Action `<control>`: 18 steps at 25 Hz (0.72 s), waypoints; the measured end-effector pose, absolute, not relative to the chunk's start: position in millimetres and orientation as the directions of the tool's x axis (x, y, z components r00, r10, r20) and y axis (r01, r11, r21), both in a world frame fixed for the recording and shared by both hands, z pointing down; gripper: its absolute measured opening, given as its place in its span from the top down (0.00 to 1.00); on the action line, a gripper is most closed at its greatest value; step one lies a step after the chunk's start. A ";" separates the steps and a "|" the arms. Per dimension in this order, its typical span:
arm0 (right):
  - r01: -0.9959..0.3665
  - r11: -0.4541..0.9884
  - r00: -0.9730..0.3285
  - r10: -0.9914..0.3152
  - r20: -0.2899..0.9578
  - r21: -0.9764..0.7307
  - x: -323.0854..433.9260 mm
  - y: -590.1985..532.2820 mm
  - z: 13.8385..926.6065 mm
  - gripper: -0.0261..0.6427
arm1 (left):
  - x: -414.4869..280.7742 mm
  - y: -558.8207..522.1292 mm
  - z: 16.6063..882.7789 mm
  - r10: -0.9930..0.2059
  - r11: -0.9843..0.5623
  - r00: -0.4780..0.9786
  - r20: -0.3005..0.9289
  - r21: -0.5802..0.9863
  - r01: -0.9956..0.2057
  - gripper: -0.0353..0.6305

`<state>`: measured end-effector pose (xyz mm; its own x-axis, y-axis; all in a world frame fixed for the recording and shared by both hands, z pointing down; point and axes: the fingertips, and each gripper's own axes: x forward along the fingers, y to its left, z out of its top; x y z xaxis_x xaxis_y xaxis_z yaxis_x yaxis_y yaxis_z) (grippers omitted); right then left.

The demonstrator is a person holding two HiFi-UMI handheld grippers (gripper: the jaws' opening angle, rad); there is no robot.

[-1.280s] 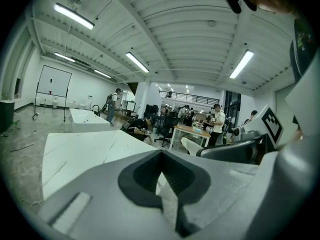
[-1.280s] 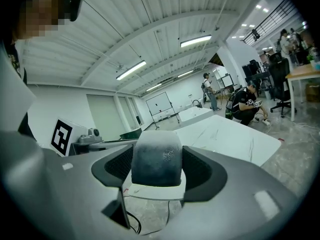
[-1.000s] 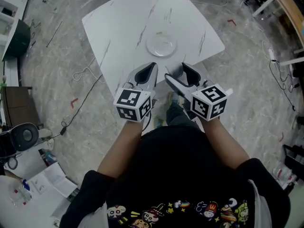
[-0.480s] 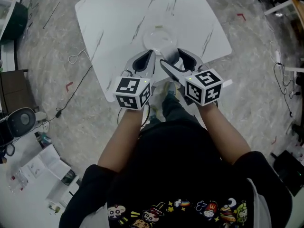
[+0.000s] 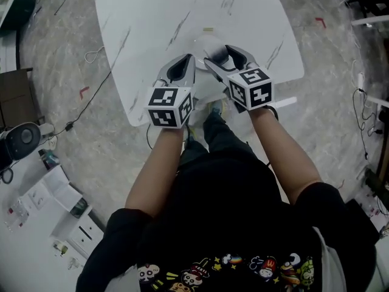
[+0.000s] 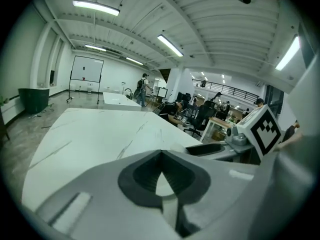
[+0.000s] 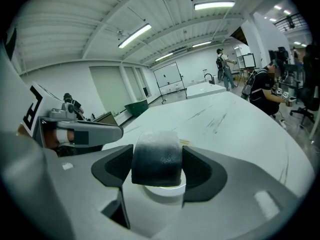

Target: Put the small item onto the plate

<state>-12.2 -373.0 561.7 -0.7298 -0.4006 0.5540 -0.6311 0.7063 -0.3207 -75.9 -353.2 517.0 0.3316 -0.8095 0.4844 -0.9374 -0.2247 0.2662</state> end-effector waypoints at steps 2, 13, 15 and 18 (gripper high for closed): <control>-0.625 0.719 -0.720 -0.381 0.580 -0.304 -18.7 -381.4 575.9 0.46 | -79.2 -357.5 525.1 -0.804 -0.208 0.322 0.500 0.271 -0.940 0.95; -0.585 0.793 -0.633 -0.315 0.707 -0.169 -43.4 -401.8 621.5 0.46 | -97.5 -370.1 541.3 -0.800 -0.171 0.308 0.515 0.296 -0.940 0.95; -0.581 0.799 -0.619 -0.310 0.722 -0.156 -45.6 -402.9 625.3 0.46 | -98.9 -369.5 542.4 -0.799 -0.170 0.309 0.515 0.300 -0.939 0.95; -0.560 0.816 -0.612 -0.291 0.736 -0.143 -51.1 -402.7 628.9 0.46 | -101.8 -368.8 545.6 -0.800 -0.159 0.308 0.515 0.312 -0.937 0.95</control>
